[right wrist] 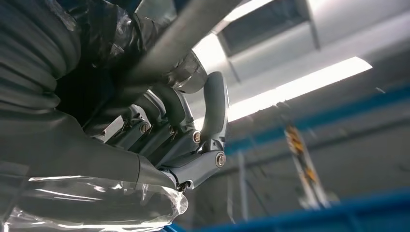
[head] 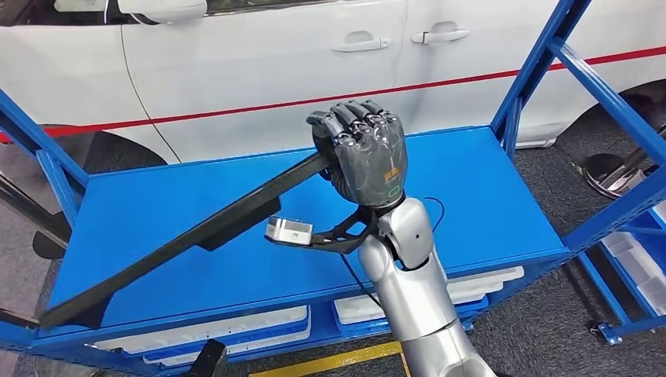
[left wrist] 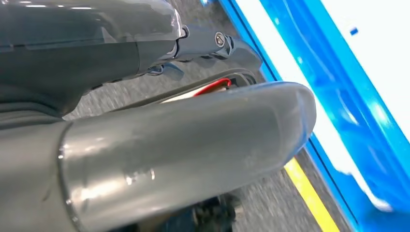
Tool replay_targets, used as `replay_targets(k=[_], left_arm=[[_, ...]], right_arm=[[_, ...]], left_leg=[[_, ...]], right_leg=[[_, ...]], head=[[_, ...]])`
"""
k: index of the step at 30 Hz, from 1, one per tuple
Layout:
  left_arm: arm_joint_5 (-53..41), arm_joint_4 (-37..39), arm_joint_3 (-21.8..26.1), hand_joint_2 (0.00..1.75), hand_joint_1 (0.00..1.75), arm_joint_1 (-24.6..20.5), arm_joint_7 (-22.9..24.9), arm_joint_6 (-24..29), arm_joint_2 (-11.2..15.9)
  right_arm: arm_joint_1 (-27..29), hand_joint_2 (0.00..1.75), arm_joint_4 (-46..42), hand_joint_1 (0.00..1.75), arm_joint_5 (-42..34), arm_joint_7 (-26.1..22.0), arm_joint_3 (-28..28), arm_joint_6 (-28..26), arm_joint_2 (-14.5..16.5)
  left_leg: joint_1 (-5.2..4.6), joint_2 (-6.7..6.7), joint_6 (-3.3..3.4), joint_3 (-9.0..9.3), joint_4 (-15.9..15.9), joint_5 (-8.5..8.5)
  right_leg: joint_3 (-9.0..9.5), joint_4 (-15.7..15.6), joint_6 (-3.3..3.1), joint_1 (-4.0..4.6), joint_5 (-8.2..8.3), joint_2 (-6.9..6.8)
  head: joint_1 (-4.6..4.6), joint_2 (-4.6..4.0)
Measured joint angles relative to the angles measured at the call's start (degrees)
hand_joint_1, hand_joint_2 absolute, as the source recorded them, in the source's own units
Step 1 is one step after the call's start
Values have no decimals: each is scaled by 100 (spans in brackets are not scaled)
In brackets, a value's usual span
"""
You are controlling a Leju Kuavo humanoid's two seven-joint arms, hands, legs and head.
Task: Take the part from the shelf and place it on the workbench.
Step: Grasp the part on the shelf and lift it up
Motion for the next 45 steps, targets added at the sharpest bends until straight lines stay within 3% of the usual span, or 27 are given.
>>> replay_targets(k=[1, 3, 5, 7, 10, 13, 15, 16, 19, 21, 25, 27, 29, 30, 31, 32, 34, 36, 39, 41, 44, 45], left_arm=[[-1, -1, 14, 0, 0, 13, -72, -1, -7], [-16, -1, 35, 0, 0, 48, -181, -26, -22], [-28, -1, 66, 87, 0, 86, -226, -78, -37], [-31, -1, 94, 175, 0, 118, -241, -121, -45], [-22, -4, 134, 175, 0, 155, -233, -185, -50], [-16, -3, 167, 175, 0, 194, -214, -231, -51], [-52, -4, 175, 175, 0, 232, -200, -232, -52], [-99, -4, 176, 175, 0, 253, -190, -199, -53], [-301, -5, 156, 175, 0, 287, -126, 85, -58], [-350, -5, 145, 175, 0, 295, -83, 308, -71], [-285, -5, 168, 175, 0, 365, 21, 526, -80], [-255, -5, 190, 175, 0, 386, 54, 526, -83], [-257, -4, 210, 175, 0, 404, 124, 506, -90], [-262, -3, 220, 175, 0, 421, 169, 487, -94], [-268, -3, 231, 175, 0, 439, 216, 462, -96], [-273, -3, 239, 175, 0, 456, 261, 433, -97], [-281, -3, 249, 175, 0, 475, 325, 368, -101], [-286, -3, 258, 175, 0, 477, 358, 300, -107], [-286, -3, 281, 175, 0, 481, 379, 233, -110], [-286, -3, 292, 175, 0, 482, 387, 221, -111], [-281, -3, 299, 175, 0, 489, 392, 221, -112], [-279, -3, 300, 175, 0, 496, 394, 221, -112]], right_arm=[[-42, 175, -106, 175, -14, 33, 132, 1, -2], [-158, 175, -289, 175, -124, 116, 402, 2, -14], [-288, 175, -440, 175, -236, 240, 668, 3, -35], [-362, 175, -543, 175, -299, 331, 863, 4, -61], [-421, 175, -647, 175, -388, 376, 1087, 5, -111], [-466, 175, -715, 175, -461, 424, 1323, 6, -154], [-468, 175, -731, 175, -549, 480, 1435, 6, -196], [-468, 175, -738, 175, -605, 504, 1486, 6, -222], [-461, 175, -785, 175, -891, 491, 1685, 6, -301], [-421, 175, -793, 175, -1198, 397, 1825, 7, -326], [-247, 175, -654, 175, -1825, 241, 2070, 8, -358], [-184, 175, -517, 175, -2064, 209, 2193, 5, -375], [-98, 175, -338, 175, -2302, 204, 2336, 10, -395], [-47, 175, -242, 175, -2423, 212, 2406, 15, -412], [-7, 175, -152, 175, -2532, 226, 2476, 20, -428], [17, 175, -75, 175, -2614, 244, 2540, 24, -442], [16, 175, 46, 175, -2723, 291, 2654, 23, -453], [-4, 175, 145, 175, -2802, 339, 2750, 21, -454], [-23, 175, 268, 175, -2870, 388, 2852, 21, -454], [-47, 175, 322, 175, -2885, 398, 2898, 21, -447], [-75, 175, 397, 175, -2893, 400, 2964, 21, -441], [-74, 175, 424, 175, -2896, 401, 2986, 21, -441]], left_leg=[[-4, -6, 2, 4, 12, -9], [-6, -19, -10, 8, 42, -37], [-16, -21, -53, -9, 80, -66], [-16, -19, -112, -22, 89, -75], [5, -12, -205, -71, 222, -187], [63, -3, -309, -498, 1136, -652], [111, 0, -363, -758, 1617, -769], [134, 2, -383, -743, 1565, -671], [175, 11, -402, -222, 489, -147], [149, -1, -346, -36, 100, -58], [126, -14, -176, -5, 26, -20], [121, -8, -102, 8, -10, 1], [92, -6, -67, 5, -6, -5], [77, -6, -60, 5, -1, -10], [64, -9, -54, 5, 6, -14], [53, -14, -51, 7, 16, -17], [34, -27, -62, 4, 40, -28], [20, -33, -100, -15, 63, -35], [35, -29, -192, -30, 72, -39], [50, -18, -261, -109, 276, -204], [90, -7, -344, -521, 1256, -735], [102, -5, -364, -635, 1532, -829]], right_leg=[[47, -128, -11, 0, 143, 0], [380, -854, -62, 17, 539, 2], [652, -1440, -100, 43, 722, 7], [707, -1570, -114, 65, 722, 12], [762, -1647, -179, 36, 757, -3], [795, -1678, -215, 21, 760, -20], [796, -1674, -214, 23, 751, -23], [800, -1669, -208, 20, 745, -23], [815, -1636, -148, 10, 710, -13], [812, -1631, -86, 17, 701, -7], [789, -1568, 28, -4, 627, -10], [561, -1076, 37, -7, 328, -15], [210, -348, 24, 0, 11, -14], [101, -128, 14, 2, -31, -14], [89, -114, -2, 3, 35, -14], [185, -312, -26, 7, 190, -15], [557, -1057, -91, 35, 538, -14], [781, -1535, -122, 65, 678, -14], [807, -1633, -160, 77, 706, -13], [829, -1682, -216, 53, 743, -31], [821, -1691, -244, 49, 761, -55], [813, -1686, -243, 52, 763, -59]], head=[[1, 0], [0, 0], [-1, 0], [-1, 0], [-1, 0], [-2, 0], [-2, 0], [-2, 0], [-2, 0], [-2, 0], [0, 0], [1, 0], [1, 0], [2, 0], [1, 0], [1, 0], [1, 0], [0, 0], [-1, 0], [-2, 0], [-2, 0], [-2, 0]])
